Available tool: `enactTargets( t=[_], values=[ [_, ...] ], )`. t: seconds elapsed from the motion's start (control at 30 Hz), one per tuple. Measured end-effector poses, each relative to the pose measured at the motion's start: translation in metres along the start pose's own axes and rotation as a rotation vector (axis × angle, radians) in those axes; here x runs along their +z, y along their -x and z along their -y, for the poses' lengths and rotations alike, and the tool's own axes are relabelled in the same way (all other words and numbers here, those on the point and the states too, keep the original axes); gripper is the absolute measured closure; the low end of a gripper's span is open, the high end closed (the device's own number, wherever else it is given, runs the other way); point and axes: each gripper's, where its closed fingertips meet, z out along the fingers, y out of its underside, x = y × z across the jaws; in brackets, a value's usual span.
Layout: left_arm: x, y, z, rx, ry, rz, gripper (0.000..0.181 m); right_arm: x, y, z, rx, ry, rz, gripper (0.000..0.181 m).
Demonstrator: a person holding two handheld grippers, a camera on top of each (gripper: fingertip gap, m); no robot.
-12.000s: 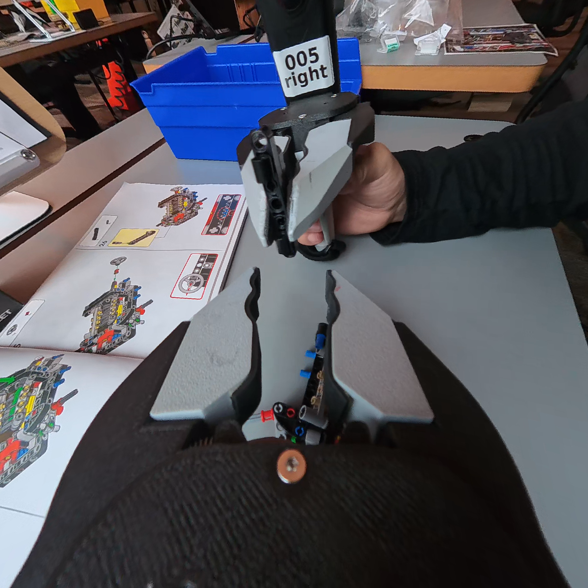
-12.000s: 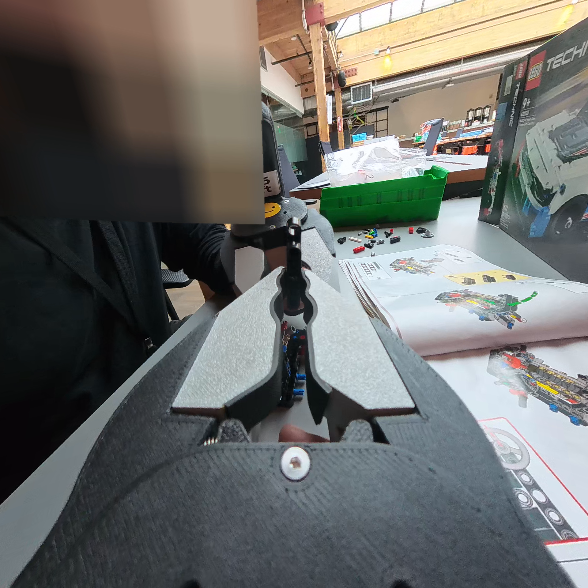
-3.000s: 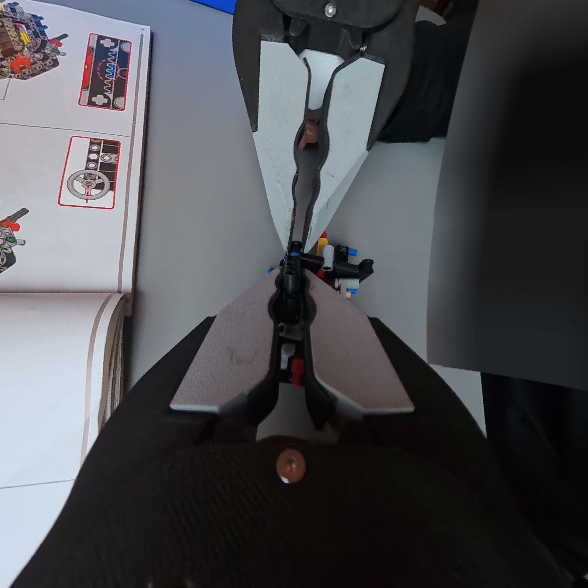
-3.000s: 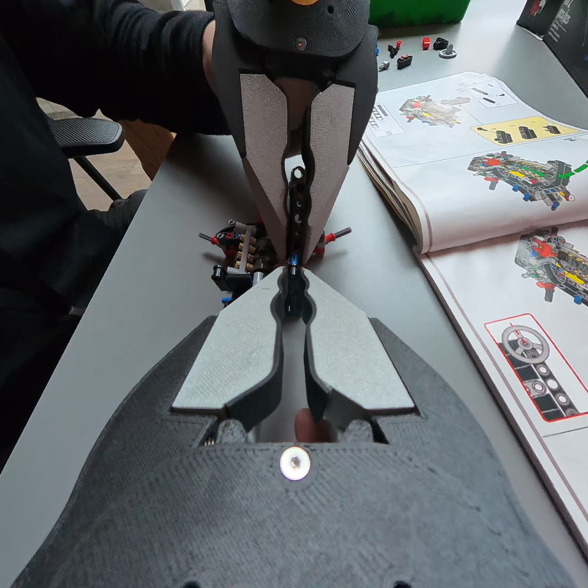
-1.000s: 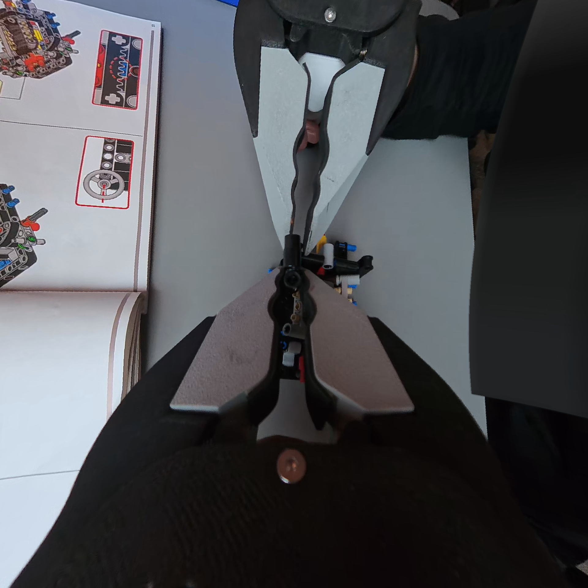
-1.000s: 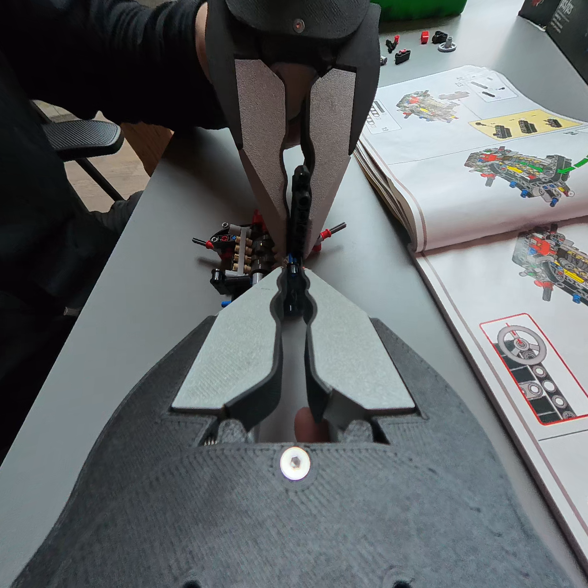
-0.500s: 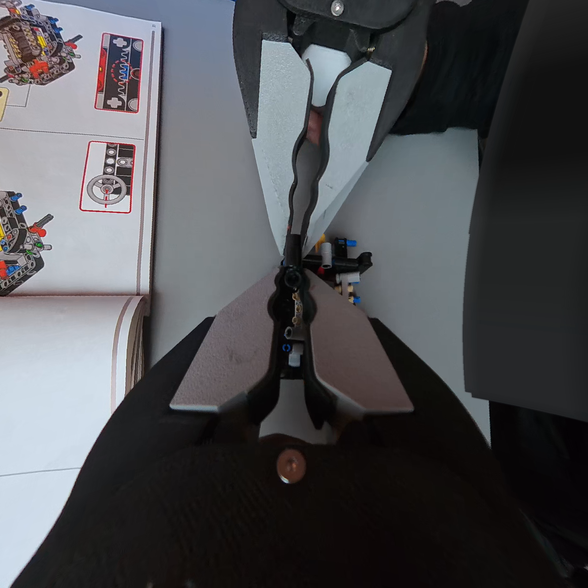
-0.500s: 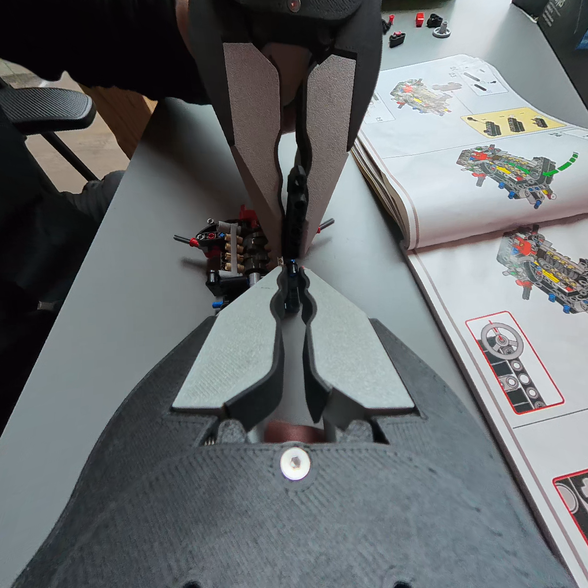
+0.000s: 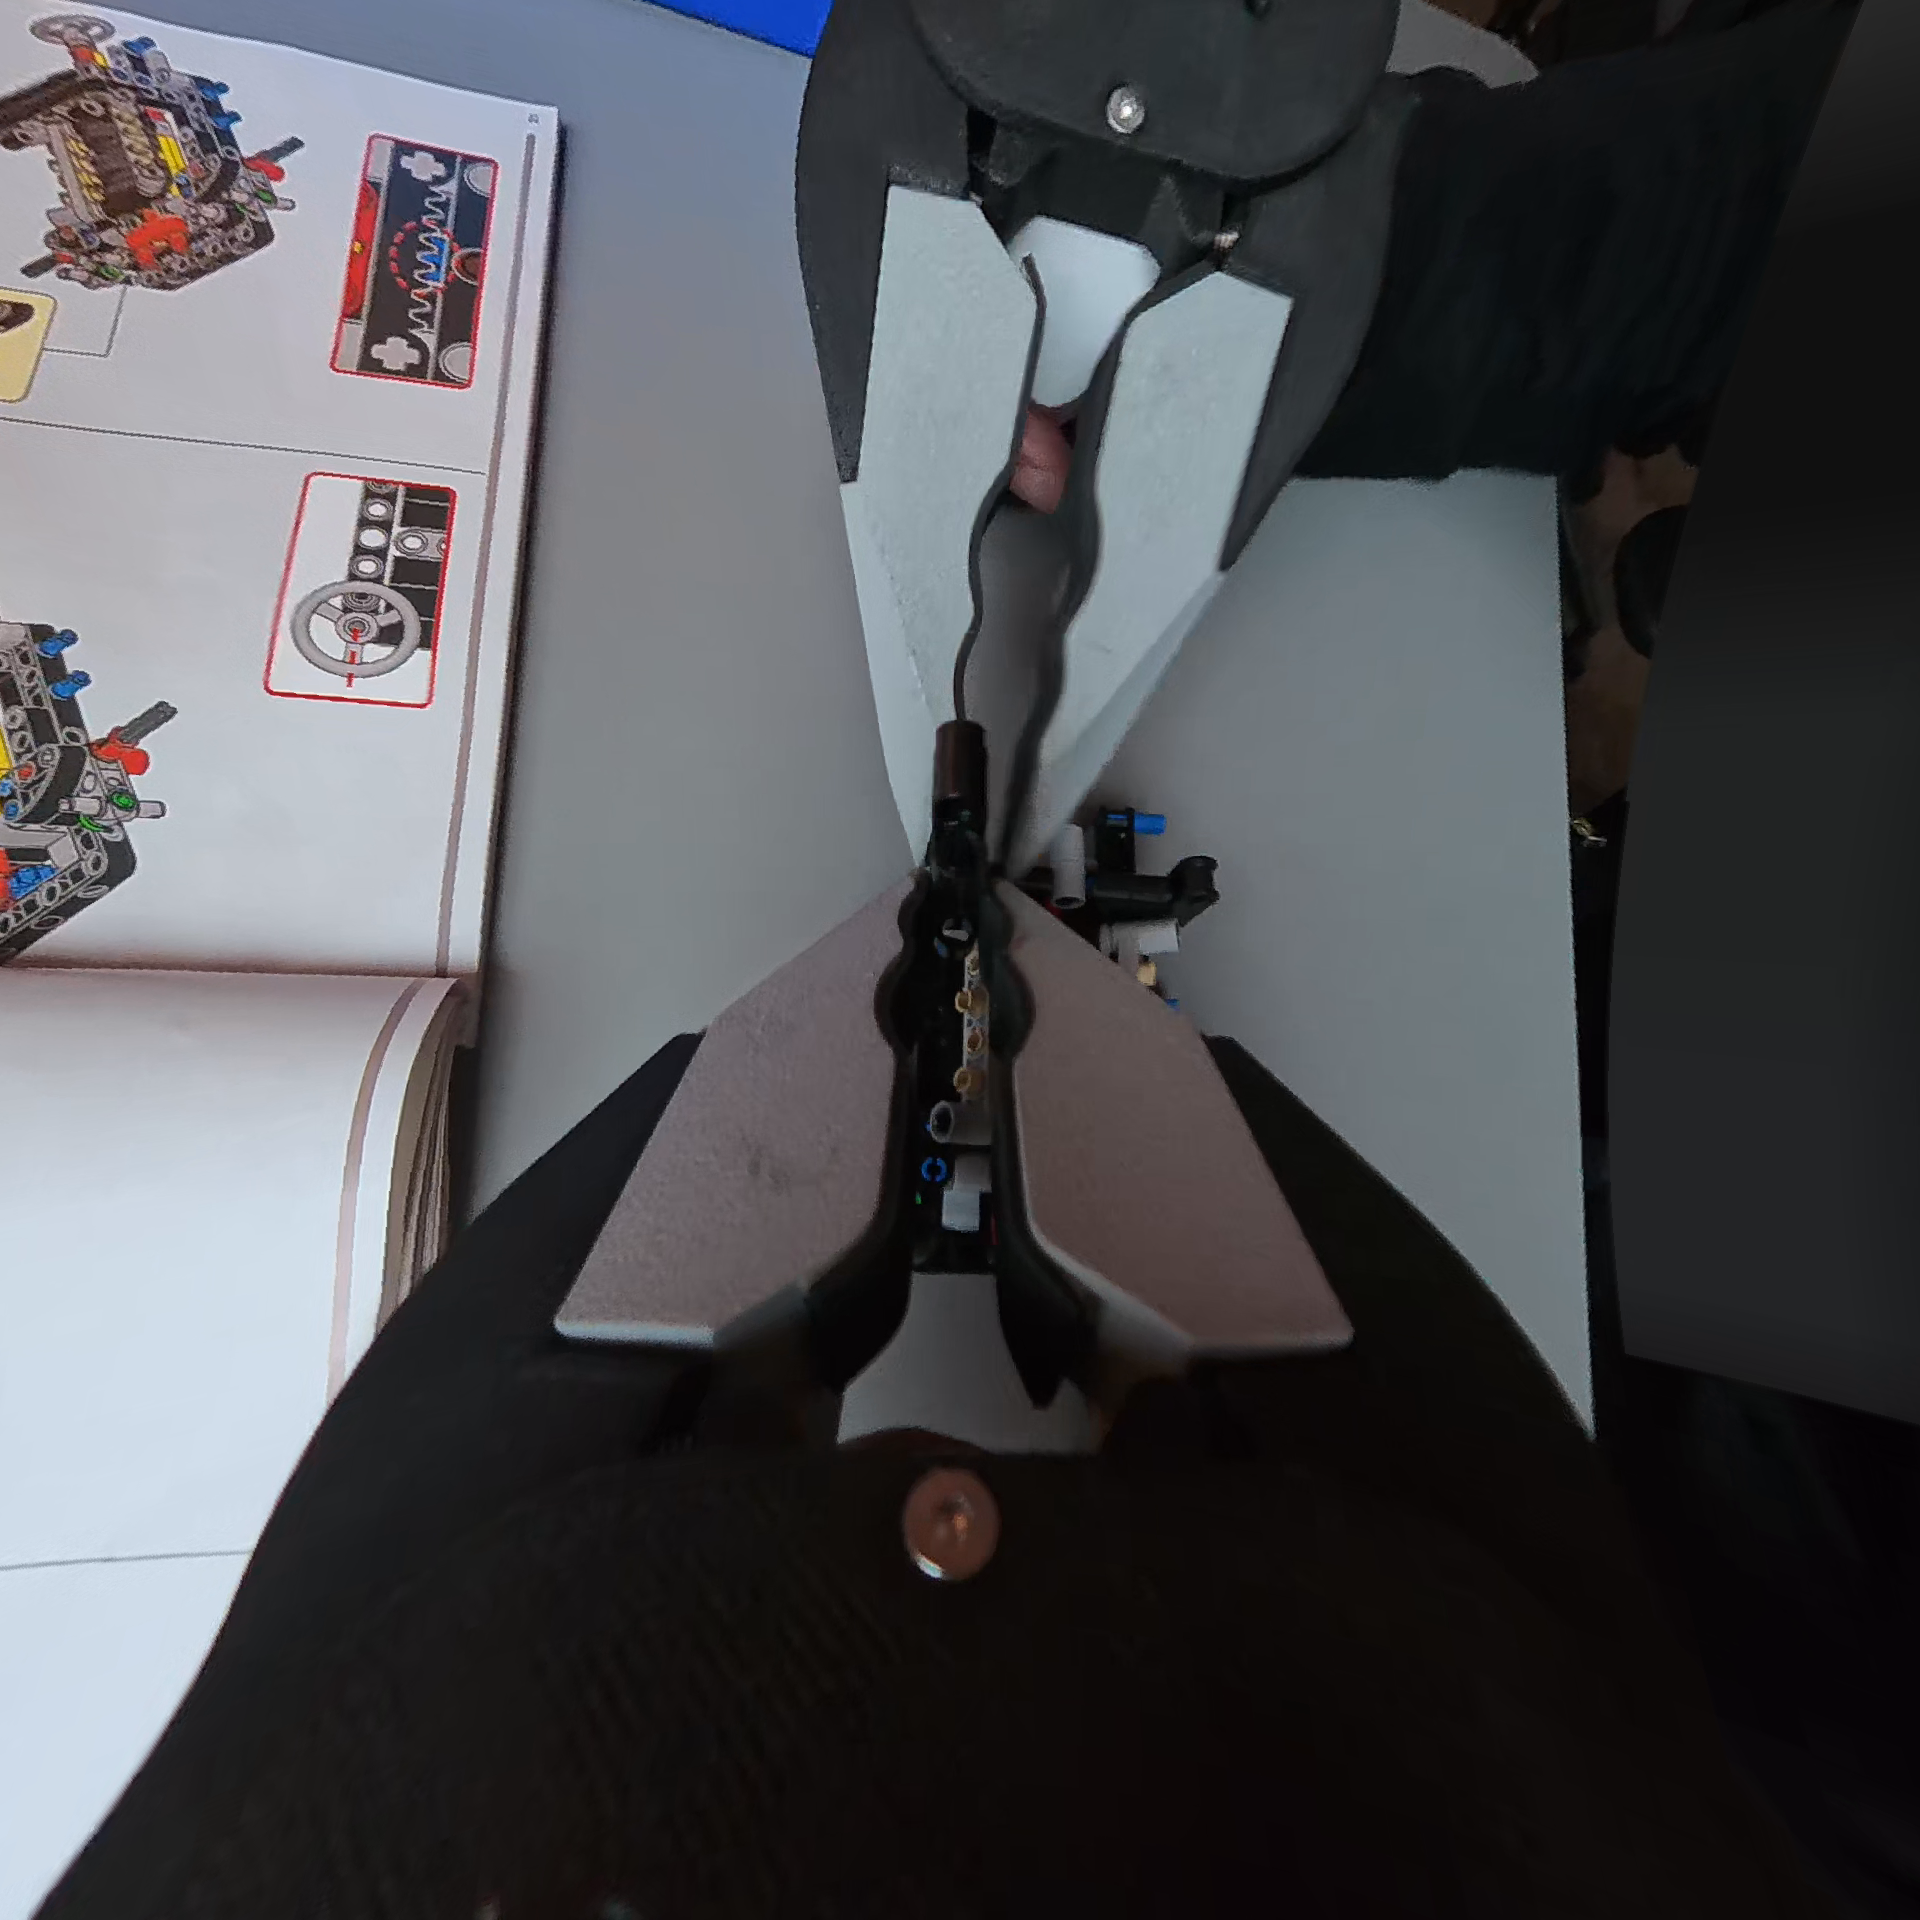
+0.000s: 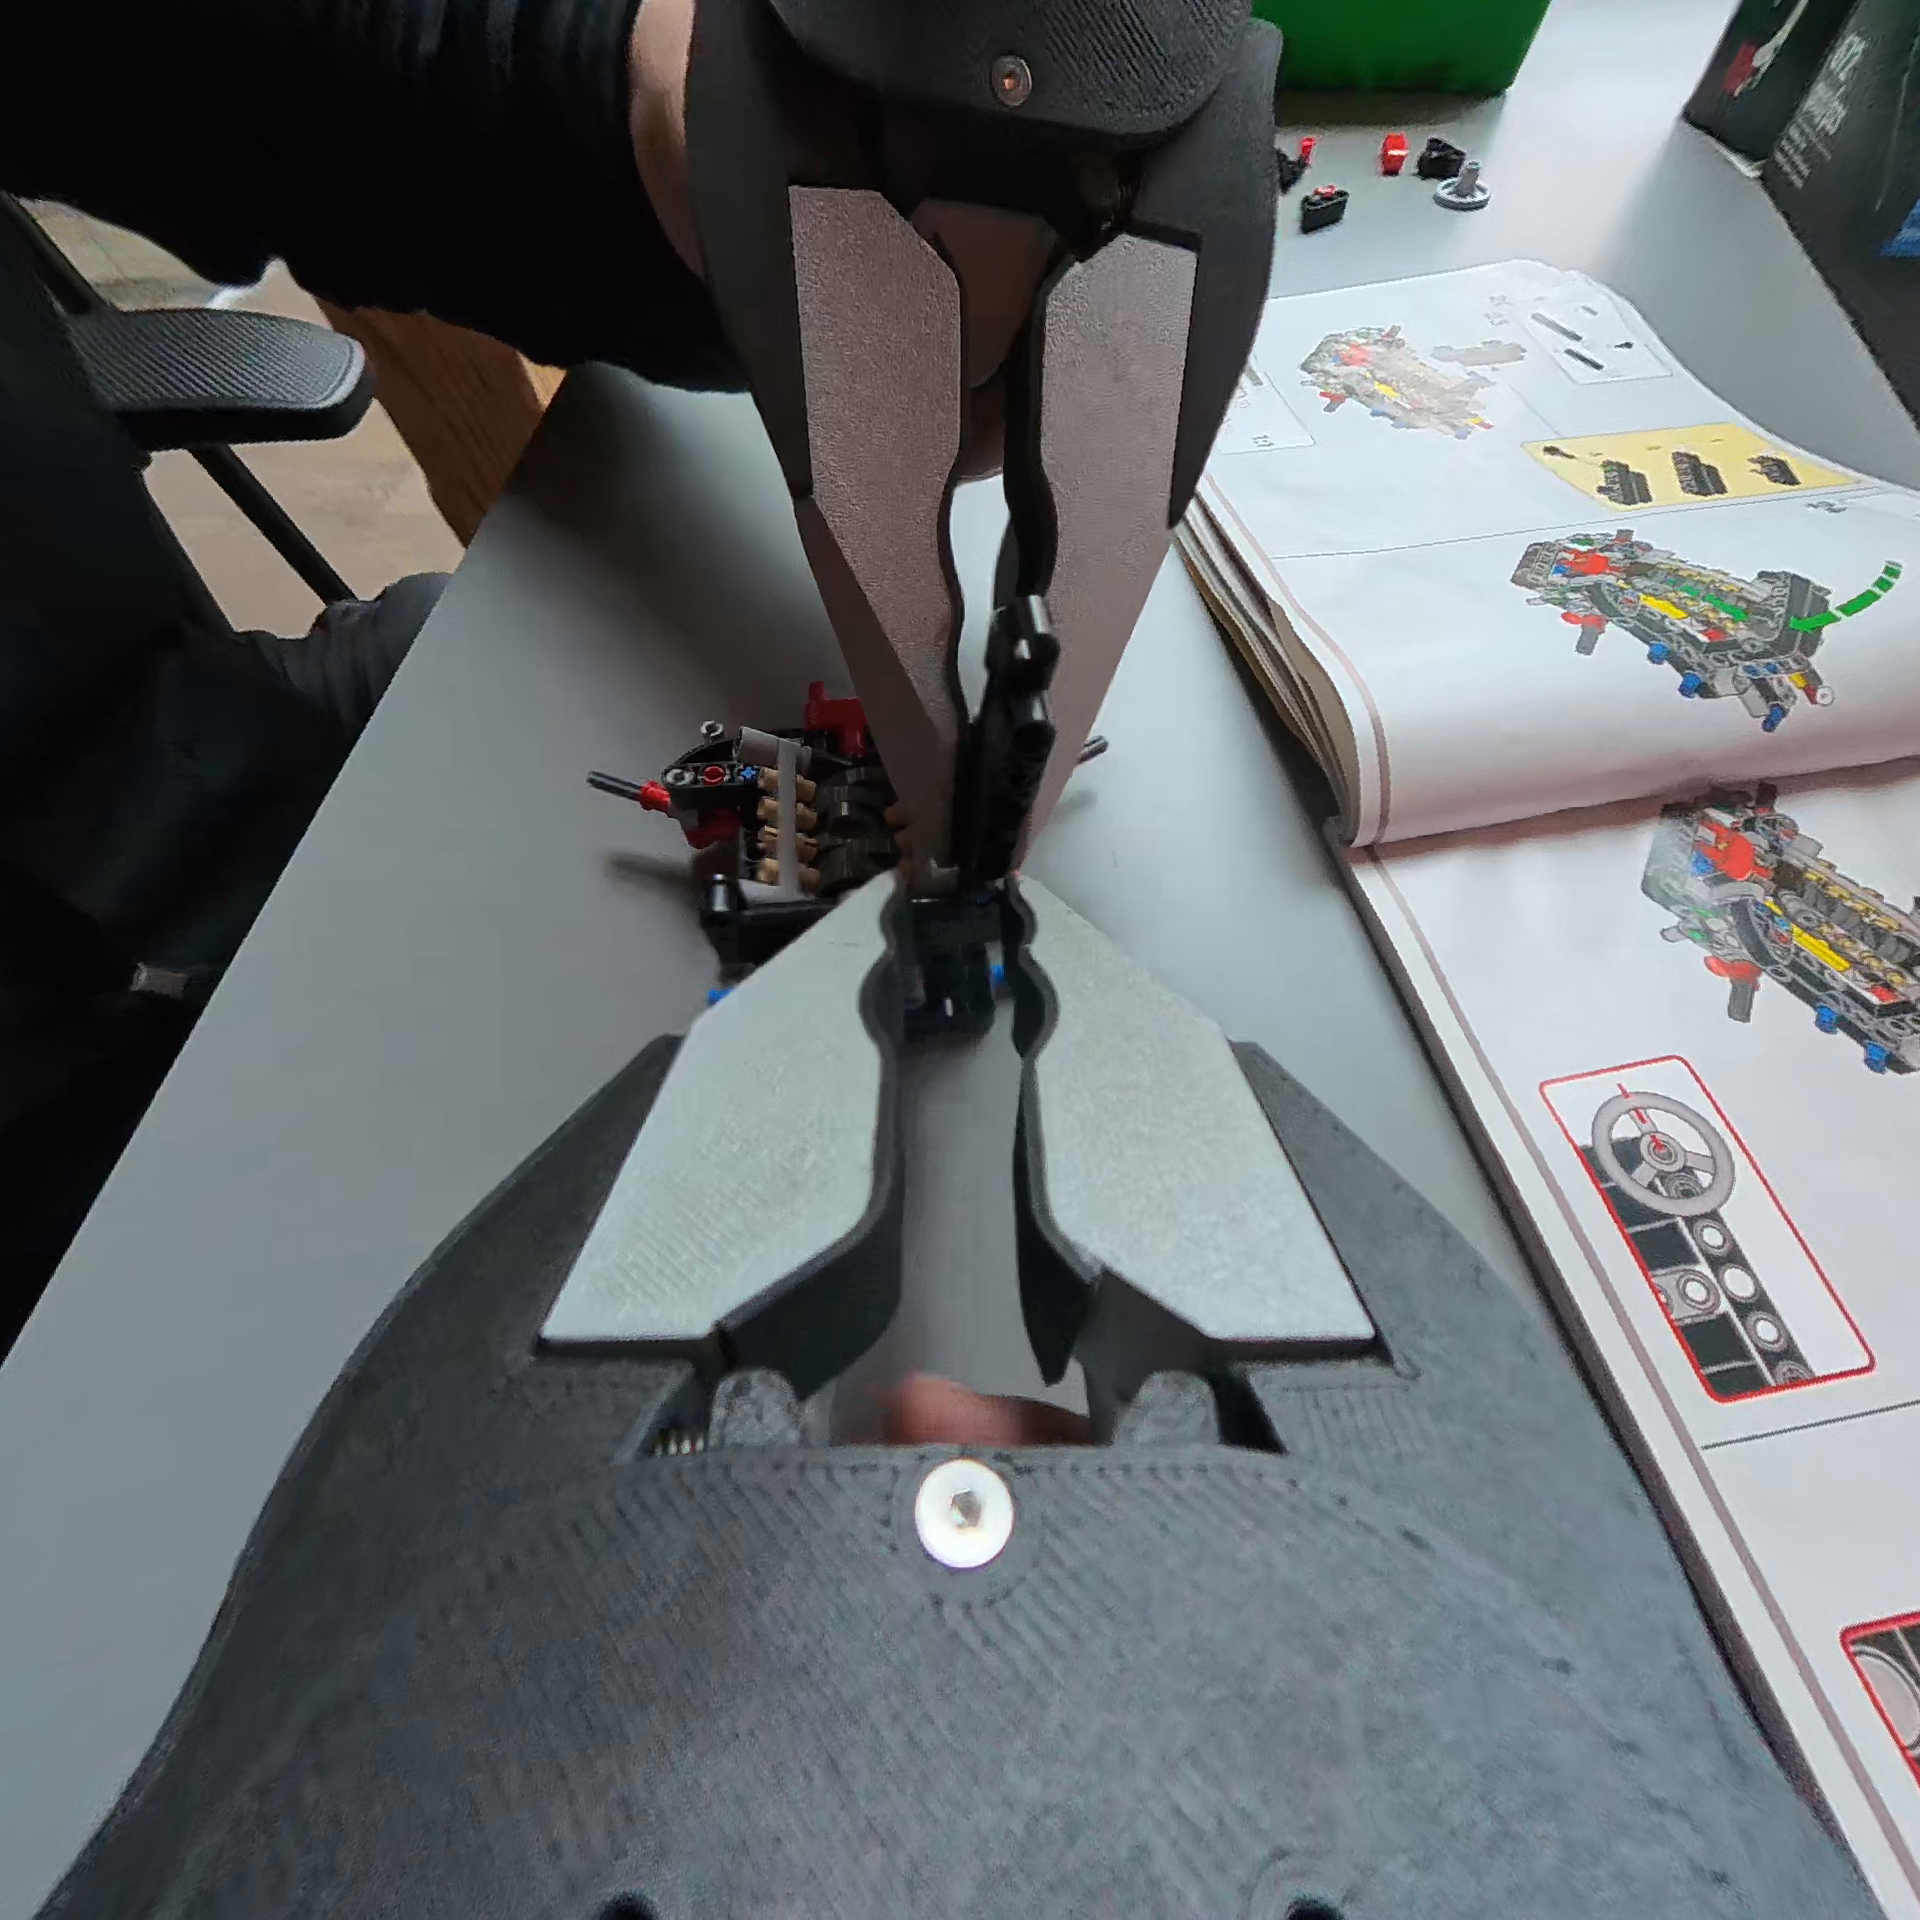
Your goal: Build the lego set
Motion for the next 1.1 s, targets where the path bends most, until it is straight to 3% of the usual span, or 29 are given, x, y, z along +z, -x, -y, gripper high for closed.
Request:
enactTargets(
  t=[0.27,0.47,0.97,1.0,1.07,1.1],
  values=[
    [-0.008,-0.001,-0.003,0.007,0.0,0.009,0.165,-0.004,0.001,0.0,0.022,-0.004,0.025,0.172],
    [-0.009,-0.003,-0.002,-0.005,-0.018,-0.033,0.176,0.0,-0.001,-0.003,0.047,0.0,0.032,0.178],
    [-0.004,-0.002,0.0,-0.028,-0.063,-0.029,0.176,-0.002,-0.001,-0.004,0.055,-0.002,0.055,0.178],
    [-0.005,-0.002,0.0,-0.04,-0.062,-0.032,0.172,-0.003,0.0,-0.004,0.047,-0.003,0.062,0.176],
    [-0.013,0.001,-0.001,-0.065,-0.066,-0.001,0.143,-0.008,-0.003,-0.001,0.03,-0.028,0.039,0.161],
    [-0.021,-0.001,-0.001,-0.061,-0.078,0.002,0.15,-0.011,-0.003,0.001,0.017,-0.052,0.036,0.161]
  ],
)
